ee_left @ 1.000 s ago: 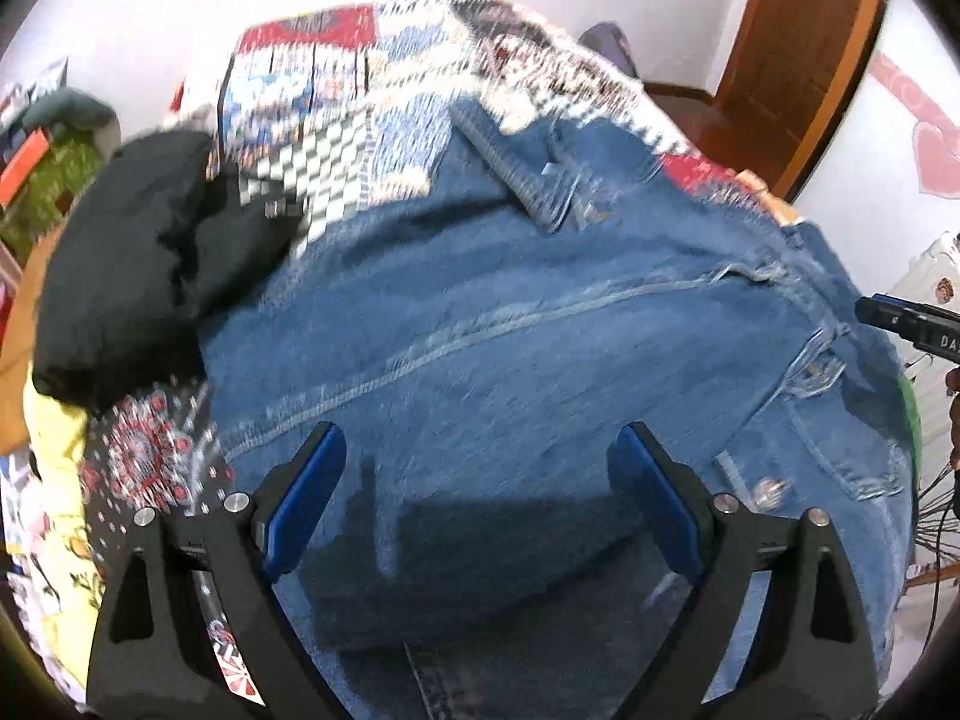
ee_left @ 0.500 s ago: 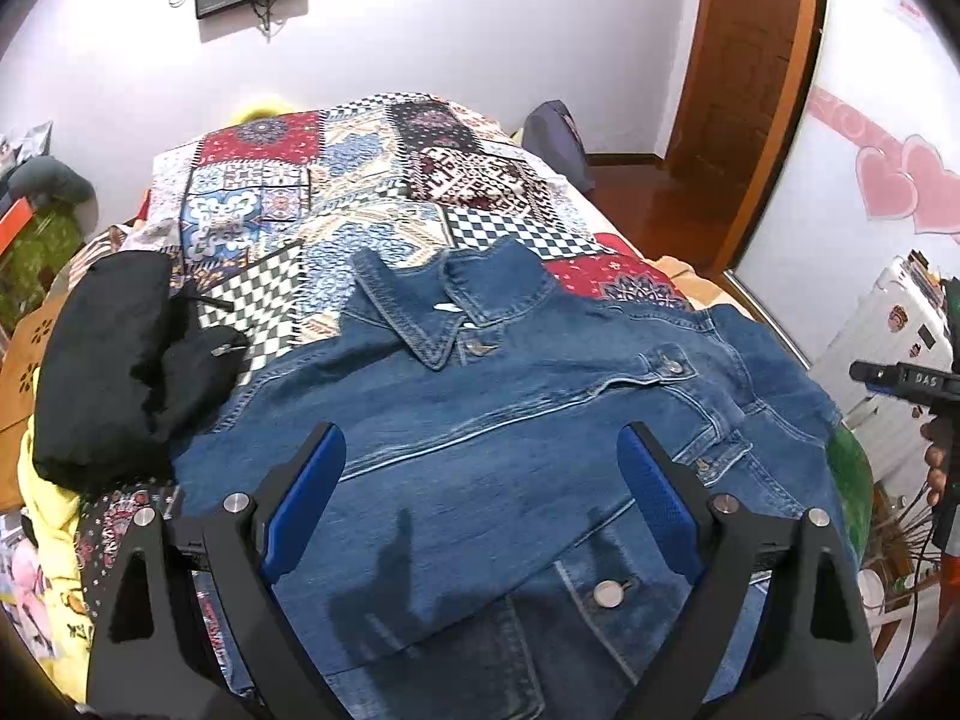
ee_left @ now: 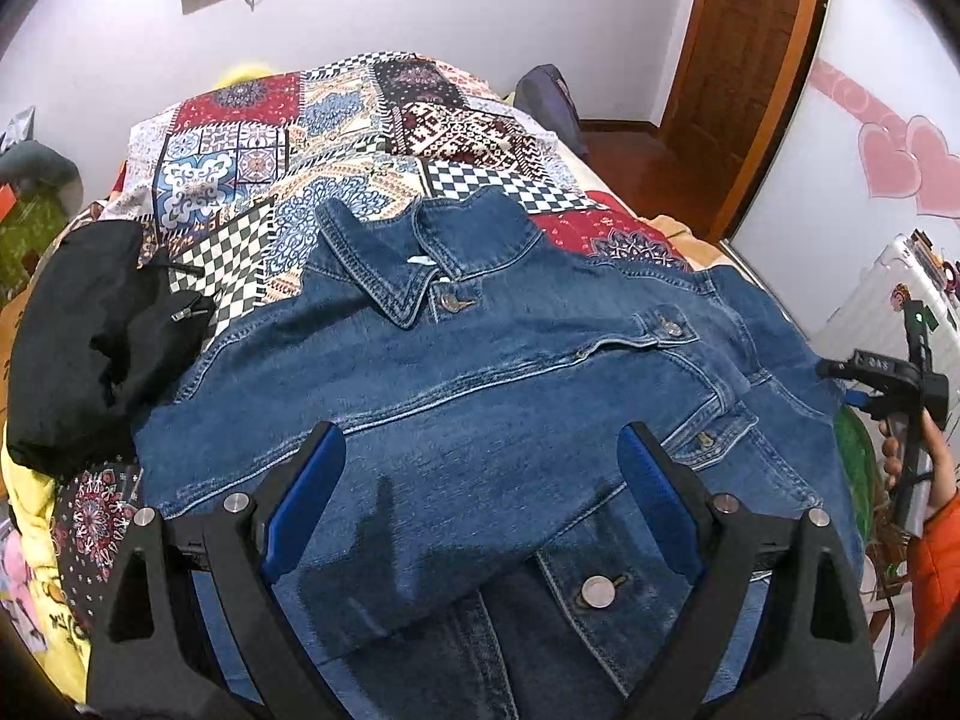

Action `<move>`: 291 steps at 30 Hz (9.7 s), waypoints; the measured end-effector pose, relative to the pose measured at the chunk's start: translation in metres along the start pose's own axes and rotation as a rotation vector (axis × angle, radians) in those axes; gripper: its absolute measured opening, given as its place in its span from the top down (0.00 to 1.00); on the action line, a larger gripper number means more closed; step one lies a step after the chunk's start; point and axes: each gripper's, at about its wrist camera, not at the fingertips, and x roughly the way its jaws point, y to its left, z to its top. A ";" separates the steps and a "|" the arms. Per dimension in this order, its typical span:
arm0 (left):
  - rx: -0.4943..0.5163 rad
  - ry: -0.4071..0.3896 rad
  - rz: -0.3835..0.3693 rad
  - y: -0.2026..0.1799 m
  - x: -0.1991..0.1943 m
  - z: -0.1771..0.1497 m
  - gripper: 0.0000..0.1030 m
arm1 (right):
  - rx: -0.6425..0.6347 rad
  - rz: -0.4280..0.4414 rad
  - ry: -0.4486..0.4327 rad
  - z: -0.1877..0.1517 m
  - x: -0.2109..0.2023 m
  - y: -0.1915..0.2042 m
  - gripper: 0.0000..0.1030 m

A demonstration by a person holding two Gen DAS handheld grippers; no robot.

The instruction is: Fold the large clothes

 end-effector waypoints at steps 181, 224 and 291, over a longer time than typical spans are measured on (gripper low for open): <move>-0.440 0.117 0.079 0.236 -0.018 -0.077 0.25 | -0.547 0.048 0.023 -0.030 -0.016 0.163 0.30; -0.198 -0.103 0.115 0.175 -0.050 0.049 0.94 | -0.667 0.193 -0.184 0.015 -0.061 0.239 0.87; -0.300 0.294 -0.050 0.156 -0.008 -0.111 0.28 | -0.708 0.015 0.060 -0.094 -0.050 0.136 0.24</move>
